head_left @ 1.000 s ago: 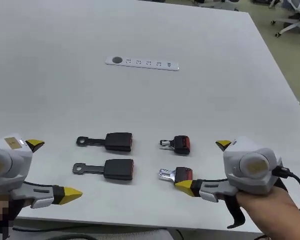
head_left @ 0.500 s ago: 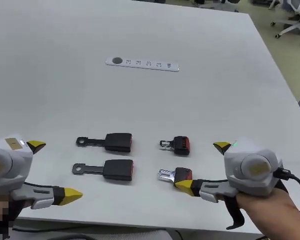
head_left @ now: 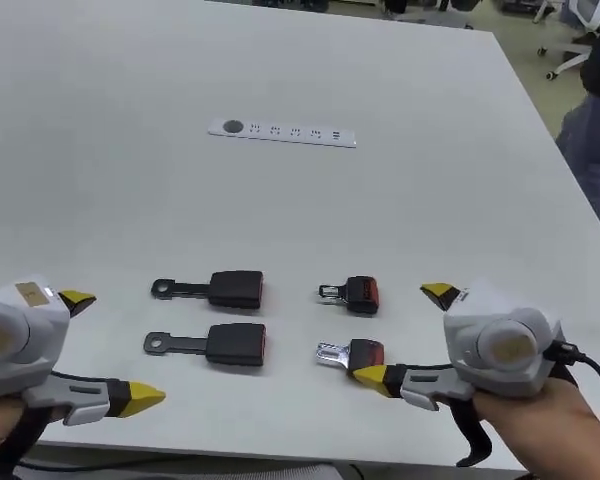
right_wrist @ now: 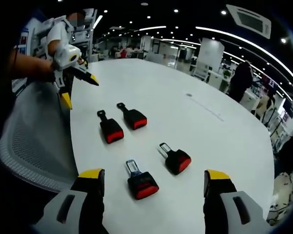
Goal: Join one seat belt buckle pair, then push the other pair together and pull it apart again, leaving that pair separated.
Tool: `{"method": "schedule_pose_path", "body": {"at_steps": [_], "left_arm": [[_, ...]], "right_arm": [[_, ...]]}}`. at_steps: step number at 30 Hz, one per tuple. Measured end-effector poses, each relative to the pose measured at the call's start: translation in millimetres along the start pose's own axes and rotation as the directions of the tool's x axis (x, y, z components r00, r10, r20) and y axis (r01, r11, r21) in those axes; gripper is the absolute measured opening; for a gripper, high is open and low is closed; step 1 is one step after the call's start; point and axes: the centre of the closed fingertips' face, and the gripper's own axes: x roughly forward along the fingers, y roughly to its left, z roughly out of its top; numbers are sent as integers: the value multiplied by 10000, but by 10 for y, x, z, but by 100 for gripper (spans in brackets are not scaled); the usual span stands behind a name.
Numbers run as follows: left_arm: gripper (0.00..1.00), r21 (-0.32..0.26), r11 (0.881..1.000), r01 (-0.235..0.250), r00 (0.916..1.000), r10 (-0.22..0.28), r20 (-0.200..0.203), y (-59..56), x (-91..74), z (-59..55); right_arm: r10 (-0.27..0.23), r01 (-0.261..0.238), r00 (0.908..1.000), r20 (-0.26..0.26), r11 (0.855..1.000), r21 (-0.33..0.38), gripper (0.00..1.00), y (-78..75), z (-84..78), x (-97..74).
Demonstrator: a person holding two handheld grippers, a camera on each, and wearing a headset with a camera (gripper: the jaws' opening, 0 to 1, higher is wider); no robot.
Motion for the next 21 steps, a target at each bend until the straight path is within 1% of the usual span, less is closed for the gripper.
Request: {"method": "schedule_pose_path", "body": {"at_steps": [4, 6, 12, 13, 16, 17, 19, 21], "left_arm": [[94, 49, 10000, 78, 10000, -78, 55, -4, 14, 22], [88, 108, 9998, 167, 9998, -168, 59, -23, 14, 35], [89, 95, 9999, 122, 9999, -122, 40, -5, 14, 28], [90, 107, 9999, 84, 10000, -84, 19, 4, 12, 21], [90, 105, 9999, 113, 9999, -113, -14, 0, 7, 14], [91, 135, 9998, 108, 9999, -108, -17, 2, 4, 12], [90, 220, 9996, 157, 9999, -157, -37, 7, -1, -8], [90, 355, 9992, 202, 9998, -202, -2, 0, 0, 5]], "right_arm": [[4, -4, 10000, -34, 10000, -58, 83, -14, -41, 13], [16, -16, 10000, -50, 10000, -90, 81, -20, -61, 0], [-34, 34, 9999, -110, 10000, -45, 82, -44, -80, -24], [-28, 28, 10000, -91, 10000, -15, 82, -40, -61, -37], [92, -91, 9999, -140, 9999, 43, 81, -10, -53, -43], [216, -215, 9996, -164, 9997, 87, 80, 16, -52, -41], [443, -440, 9987, -237, 9989, 127, 74, 55, -67, -31], [499, -500, 9985, -242, 9987, -61, 74, 75, -68, -23]]}}
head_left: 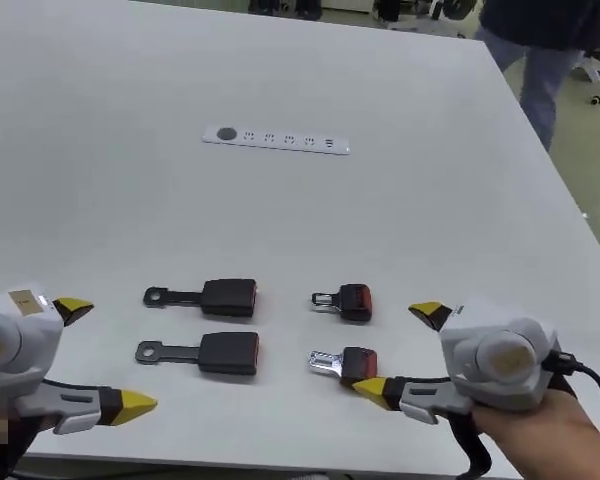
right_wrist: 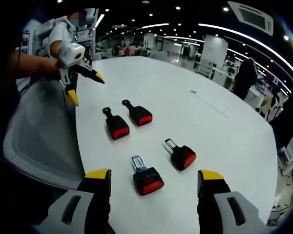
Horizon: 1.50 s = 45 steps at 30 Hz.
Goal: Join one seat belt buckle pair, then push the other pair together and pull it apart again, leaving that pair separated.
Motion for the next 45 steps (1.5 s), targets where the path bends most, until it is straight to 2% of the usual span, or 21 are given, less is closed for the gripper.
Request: {"method": "schedule_pose_path", "body": {"at_steps": [2, 6, 8, 10, 11, 17, 20, 23, 25, 27, 32, 36, 38, 45], "left_arm": [[89, -5, 10000, 40, 10000, -41, -23, 8, 8, -6], [85, 69, 9997, 241, 9997, -241, -18, -35, 38, 34], [82, 159, 9993, 351, 9994, -351, -28, -54, 56, 43], [76, 186, 9977, 655, 9978, -654, -104, -100, 92, 46], [73, 251, 9964, 814, 9966, -811, -106, -135, 117, 61], [70, 1003, 9879, 1184, 9925, -1145, -439, -213, 244, 56], [66, 1447, 9790, 1438, 9896, -1416, -256, -279, 302, 123], [65, 1388, 9770, 1620, 9868, -1592, -307, -318, 380, 146], [61, 1588, 9704, 1820, 9832, -1770, -452, -376, 409, 158], [60, 1759, 9670, 1841, 9828, -1781, -497, -365, 428, 144], [55, 2018, 9547, 2187, 9756, -2098, -651, -426, 517, 217], [50, 2585, 9322, 2534, 9659, -2291, -1206, -480, 578, 204], [48, 2773, 9224, 2690, 9618, -2419, -1282, -513, 607, 218], [46, 2866, 9140, 2872, 9553, -2517, -1548, -506, 699, 228]], "right_arm": [[-17, 17, 10000, -44, 9998, -175, 76, 14, 2, 2], [107, -110, 9999, -132, 9997, -212, 73, 21, -8, 6], [257, -262, 9995, -198, 9993, -260, 70, 18, -33, 23], [492, -507, 9982, -340, 9978, -436, 67, 56, -69, 42], [688, -712, 9965, -484, 9962, -496, 65, 95, -97, 58], [865, -927, 9934, -747, 9921, -842, 59, 145, -157, 120], [953, -1034, 9901, -1026, 9917, -766, 51, 141, -246, 187], [969, -1094, 9880, -1203, 9887, -1024, 51, 146, -288, 228], [1070, -1205, 9861, -1273, 9873, -1035, 50, 152, -266, 194], [1118, -1265, 9846, -1341, 9861, -1073, 49, 149, -282, 213], [1270, -1453, 9803, -1515, 9825, -1165, 47, 161, -315, 277], [1377, -1626, 9760, -1685, 9761, -1445, 45, 166, -345, 335], [1464, -1745, 9730, -1785, 9726, -1535, 45, 172, -348, 355], [1634, -2023, 9635, -2119, 9631, -1774, 42, 155, -380, 418]]}}
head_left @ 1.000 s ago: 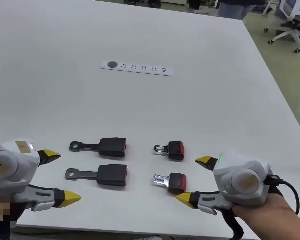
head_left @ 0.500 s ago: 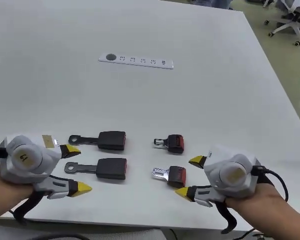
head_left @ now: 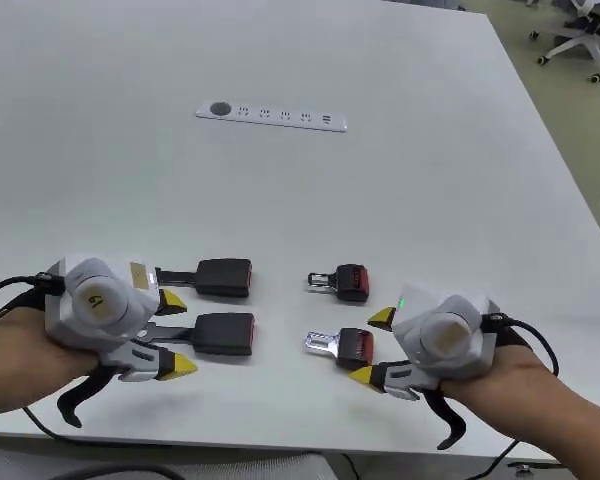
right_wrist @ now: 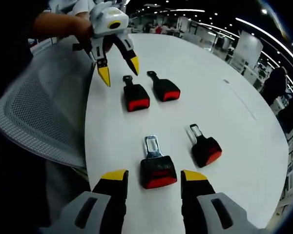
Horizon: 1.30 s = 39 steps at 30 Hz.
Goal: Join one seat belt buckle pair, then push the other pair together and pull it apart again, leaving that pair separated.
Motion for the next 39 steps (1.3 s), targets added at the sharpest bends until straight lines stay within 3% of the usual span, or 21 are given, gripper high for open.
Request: {"method": "schedule_pose_path", "body": {"at_steps": [8, 16, 24, 31, 33, 39], "left_arm": [[46, 352, 9992, 186, 9997, -180, -165, 62, 117, 67], [45, 679, 9960, 586, 9973, -554, -483, 119, 273, 90], [45, 1064, 9896, 966, 9932, -889, -752, 136, 352, 94], [42, 1615, 9788, 1257, 9879, -1086, -1105, 89, 384, 101], [40, 2005, 9701, 1368, 9867, -1155, -1145, 78, 393, 103], [38, 2203, 9620, 1613, 9789, -1276, -1595, 53, 449, 20]], "right_arm": [[456, -460, 9987, -228, 9988, -179, 30, 18, -24, 60], [531, -535, 9981, -305, 9985, -143, 34, -46, -8, 95], [531, -562, 9971, -540, 9967, -579, 37, -145, -27, 104], [904, -1037, 9904, -1047, 9862, -1293, 36, -122, -81, 175], [1003, -1192, 9864, -1305, 9821, -1462, 37, -120, -135, 212], [1108, -1399, 9812, -1583, 9724, -1866, 35, -134, -168, 235]]}}
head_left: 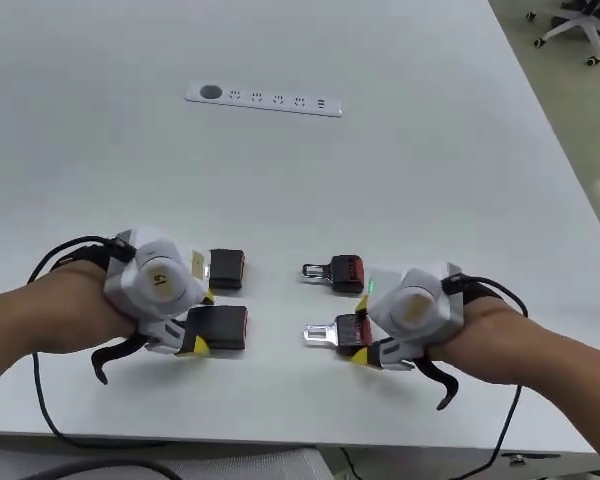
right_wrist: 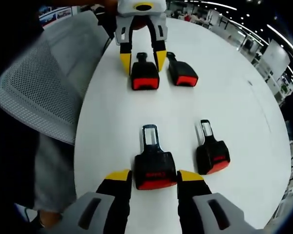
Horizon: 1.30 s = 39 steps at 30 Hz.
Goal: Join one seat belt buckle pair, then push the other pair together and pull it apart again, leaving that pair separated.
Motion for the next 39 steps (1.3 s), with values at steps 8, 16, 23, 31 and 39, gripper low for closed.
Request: {"method": "schedule_pose_path", "body": {"at_steps": [8, 16, 23, 31, 39], "left_arm": [[35, 397, 9992, 72, 9999, -66, -133, 9, 48, -41], [34, 274, 9995, 172, 9998, -175, 99, 6, 56, -35], [34, 118, 9999, 77, 9993, -82, 366, 19, 61, -48], [34, 42, 9997, 225, 9995, -225, 200, 7, 59, -33], [34, -3, 9992, 400, 9989, -399, 229, -2, 54, -10]], "right_arm": [[726, -729, 9972, -182, 9973, -118, 33, 15, -10, 56], [1190, -1190, 9929, -13, 9922, -385, 33, 14, -21, 65], [1178, -1172, 9926, 283, 9929, -220, 32, -6, -20, 88], [1102, -1096, 9930, 434, 9938, -169, 32, -12, -17, 95], [969, -971, 9945, 403, 9953, 28, 32, -7, 6, 91]]}}
